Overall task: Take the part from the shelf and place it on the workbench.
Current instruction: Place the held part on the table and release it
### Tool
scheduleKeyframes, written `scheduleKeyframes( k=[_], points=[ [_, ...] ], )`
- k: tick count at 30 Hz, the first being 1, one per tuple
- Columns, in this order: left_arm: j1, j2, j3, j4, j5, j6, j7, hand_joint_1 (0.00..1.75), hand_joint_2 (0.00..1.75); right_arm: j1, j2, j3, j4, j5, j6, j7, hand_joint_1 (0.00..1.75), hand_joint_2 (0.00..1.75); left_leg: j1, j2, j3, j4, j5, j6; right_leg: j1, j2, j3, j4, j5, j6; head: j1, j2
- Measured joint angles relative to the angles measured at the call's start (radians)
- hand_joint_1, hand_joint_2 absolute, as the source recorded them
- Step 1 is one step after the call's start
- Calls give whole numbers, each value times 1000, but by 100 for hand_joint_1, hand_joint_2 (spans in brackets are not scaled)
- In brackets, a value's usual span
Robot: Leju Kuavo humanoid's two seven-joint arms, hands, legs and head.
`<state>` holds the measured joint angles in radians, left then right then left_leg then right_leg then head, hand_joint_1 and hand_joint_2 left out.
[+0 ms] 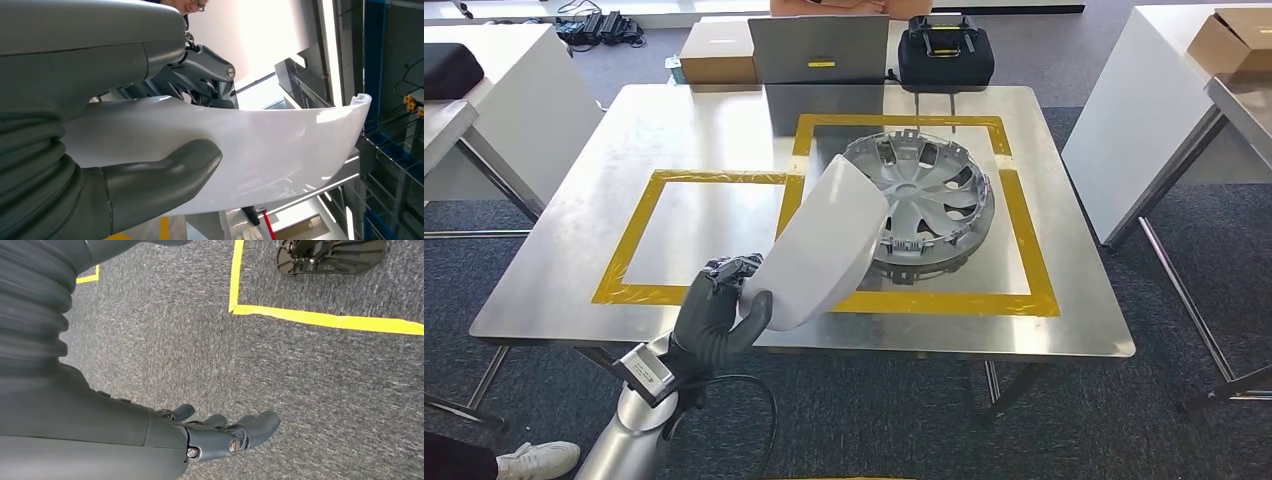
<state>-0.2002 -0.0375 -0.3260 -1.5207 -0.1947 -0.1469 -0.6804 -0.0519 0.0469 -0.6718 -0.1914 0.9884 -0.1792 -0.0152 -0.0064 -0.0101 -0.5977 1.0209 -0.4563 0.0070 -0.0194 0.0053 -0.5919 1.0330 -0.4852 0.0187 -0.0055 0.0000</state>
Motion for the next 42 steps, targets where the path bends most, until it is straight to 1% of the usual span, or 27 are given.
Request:
scheduleKeyframes(
  k=[4, 7, 9, 13, 16, 22, 26, 33, 42],
  points=[
    [12, 1, 12, -5, -34, 38, 2, 175, 175, 0, 0, 0, 0, 4, 5, 10, 0, 175, 3, 0, 2, -2, -1, -8, 3, 0, 2, 0, -2, -4, 0, 0],
    [21, 2, 27, -6, -88, 94, 1, 175, 175, 0, 0, 0, 0, 5, 12, 21, 0, 175, 3, 0, 2, -2, -2, -10, 3, 0, 2, 0, -3, -5, 0, 0],
    [26, 3, 37, -6, -126, 131, 6, 175, 175, 0, 0, 0, 0, 5, 14, 23, 0, 175, 3, 0, 2, -2, -2, -11, 4, 0, 3, -1, -3, -5, 0, 0],
    [31, 5, 51, -4, -180, 176, 20, 175, 175, 0, 0, -1, 0, 7, 17, 29, 0, 175, 3, 0, 3, -2, -3, -10, 4, 0, 5, -2, -3, -4, 0, 0],
    [45, 11, 61, 4, -264, 247, 42, 175, 175, 1, 0, -1, 0, 18, 22, 34, 0, 175, 3, 0, 4, -2, -3, -10, 4, 0, 7, -4, -2, -4, 0, 0],
    [93, 36, 103, 55, -390, 381, 44, 175, 175, 1, 0, 0, 0, 57, 37, 36, 0, 175, 3, 0, 5, -2, -3, -9, 4, 0, 8, -5, -2, -3, 0, 0],
    [117, 47, 120, 86, -483, 453, 73, 175, 175, 1, 0, 1, 0, 67, 43, 40, 0, 175, 3, 0, 5, -2, -3, -9, 4, 0, 8, -5, -2, -3, 0, 0],
    [127, 67, 136, 156, -517, 472, 97, 175, 175, 1, 0, 2, 0, 79, 52, 36, 0, 175, 3, 0, 5, -2, -3, -9, 4, 0, 8, -5, -2, -3, 0, 0],
    [101, 68, 146, 243, -557, 502, 110, 175, 175, 0, 1, 2, 0, 80, 58, 39, 0, 175, 3, 0, 6, -2, -3, -9, 4, 0, 9, -5, -2, -3, 0, 0]
  ],
)
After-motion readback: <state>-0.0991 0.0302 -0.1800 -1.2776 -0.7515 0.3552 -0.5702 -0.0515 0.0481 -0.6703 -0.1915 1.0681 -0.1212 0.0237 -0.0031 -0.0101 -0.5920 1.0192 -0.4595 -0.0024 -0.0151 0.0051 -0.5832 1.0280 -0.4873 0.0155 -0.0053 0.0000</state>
